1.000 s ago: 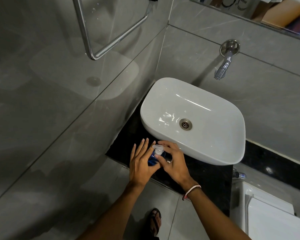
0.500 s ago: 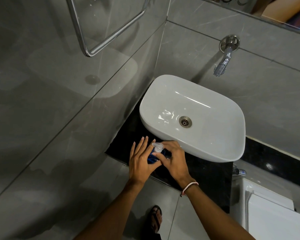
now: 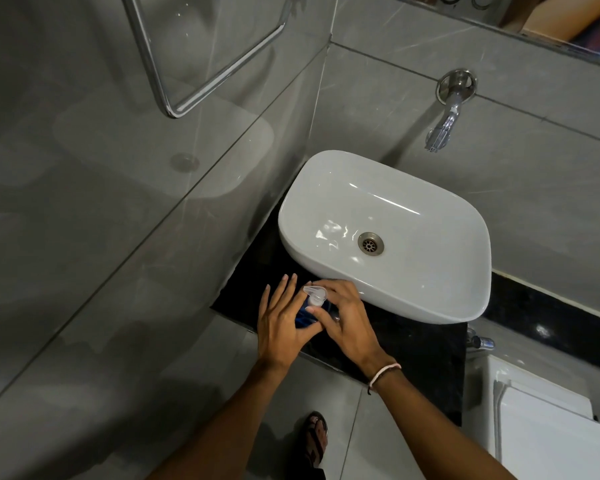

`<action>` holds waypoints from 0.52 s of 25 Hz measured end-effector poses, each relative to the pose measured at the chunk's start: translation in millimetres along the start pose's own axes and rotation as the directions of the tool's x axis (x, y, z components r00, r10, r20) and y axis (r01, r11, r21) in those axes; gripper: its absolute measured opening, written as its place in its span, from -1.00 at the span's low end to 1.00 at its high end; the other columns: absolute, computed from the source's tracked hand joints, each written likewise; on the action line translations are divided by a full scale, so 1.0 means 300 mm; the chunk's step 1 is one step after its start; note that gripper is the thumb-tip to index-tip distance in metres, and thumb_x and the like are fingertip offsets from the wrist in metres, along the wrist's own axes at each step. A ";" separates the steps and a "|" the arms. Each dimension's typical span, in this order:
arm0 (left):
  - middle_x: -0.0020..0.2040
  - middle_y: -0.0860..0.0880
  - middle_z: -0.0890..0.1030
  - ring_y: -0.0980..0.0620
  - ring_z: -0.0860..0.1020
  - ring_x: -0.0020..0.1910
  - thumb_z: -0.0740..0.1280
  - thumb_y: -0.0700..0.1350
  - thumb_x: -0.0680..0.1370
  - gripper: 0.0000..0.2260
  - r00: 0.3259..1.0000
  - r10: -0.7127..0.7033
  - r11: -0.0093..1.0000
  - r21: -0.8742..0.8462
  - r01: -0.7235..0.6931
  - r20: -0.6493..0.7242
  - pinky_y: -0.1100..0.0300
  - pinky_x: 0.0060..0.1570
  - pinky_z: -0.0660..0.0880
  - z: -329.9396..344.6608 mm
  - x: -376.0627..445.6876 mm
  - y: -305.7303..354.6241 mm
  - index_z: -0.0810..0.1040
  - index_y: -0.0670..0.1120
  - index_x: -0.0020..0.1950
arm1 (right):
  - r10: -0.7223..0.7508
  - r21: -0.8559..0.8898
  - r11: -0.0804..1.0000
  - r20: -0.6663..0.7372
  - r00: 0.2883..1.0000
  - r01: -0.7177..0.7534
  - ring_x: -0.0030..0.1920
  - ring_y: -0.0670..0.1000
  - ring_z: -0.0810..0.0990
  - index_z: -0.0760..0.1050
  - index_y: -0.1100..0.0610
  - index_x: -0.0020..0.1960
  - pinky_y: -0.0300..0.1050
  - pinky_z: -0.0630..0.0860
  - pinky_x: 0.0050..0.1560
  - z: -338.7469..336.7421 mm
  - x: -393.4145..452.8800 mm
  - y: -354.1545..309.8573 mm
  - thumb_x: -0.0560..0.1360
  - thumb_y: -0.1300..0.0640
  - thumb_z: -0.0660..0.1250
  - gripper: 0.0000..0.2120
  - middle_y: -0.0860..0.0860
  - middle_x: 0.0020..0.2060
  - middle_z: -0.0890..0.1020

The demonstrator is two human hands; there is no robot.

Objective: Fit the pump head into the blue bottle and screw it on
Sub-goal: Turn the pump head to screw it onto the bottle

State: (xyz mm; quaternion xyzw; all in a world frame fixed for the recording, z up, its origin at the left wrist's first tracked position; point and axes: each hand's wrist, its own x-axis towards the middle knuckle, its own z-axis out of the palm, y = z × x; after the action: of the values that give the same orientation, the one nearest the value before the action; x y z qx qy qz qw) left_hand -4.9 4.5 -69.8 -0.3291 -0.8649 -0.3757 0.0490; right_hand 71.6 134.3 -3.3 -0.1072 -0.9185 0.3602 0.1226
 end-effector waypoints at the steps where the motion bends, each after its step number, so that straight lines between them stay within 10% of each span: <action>1: 0.39 -0.16 0.53 -0.12 0.41 0.45 0.58 0.08 0.32 -0.38 1.000 -0.008 1.000 0.001 0.008 0.000 -0.27 0.42 0.31 0.001 -0.001 0.001 0.57 -0.11 0.32 | -0.010 0.002 1.000 0.017 1.000 0.010 0.28 -0.08 0.48 0.58 0.02 0.36 -0.44 0.29 0.33 -0.006 0.003 0.001 0.58 0.03 0.41 -0.65 -0.07 0.23 0.63; 13: 0.38 -0.14 0.54 -0.11 0.41 0.45 0.54 0.10 0.35 -0.43 1.000 -0.019 0.999 0.035 0.018 0.022 -0.28 0.40 0.32 -0.007 -0.005 0.009 0.59 -0.12 0.28 | 0.061 0.041 0.997 -0.055 0.997 -0.059 0.26 -0.12 0.49 0.52 0.07 0.38 -0.31 0.43 0.30 -0.035 -0.015 -0.055 0.51 -0.05 0.48 -0.52 -0.09 0.22 0.59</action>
State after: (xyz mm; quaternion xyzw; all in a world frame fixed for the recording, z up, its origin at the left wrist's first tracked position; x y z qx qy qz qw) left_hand -2.4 3.5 -67.1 -0.3243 -0.8749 -0.3573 0.0416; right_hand 77.3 127.8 14.8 -0.1424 -0.9037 0.3788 0.1396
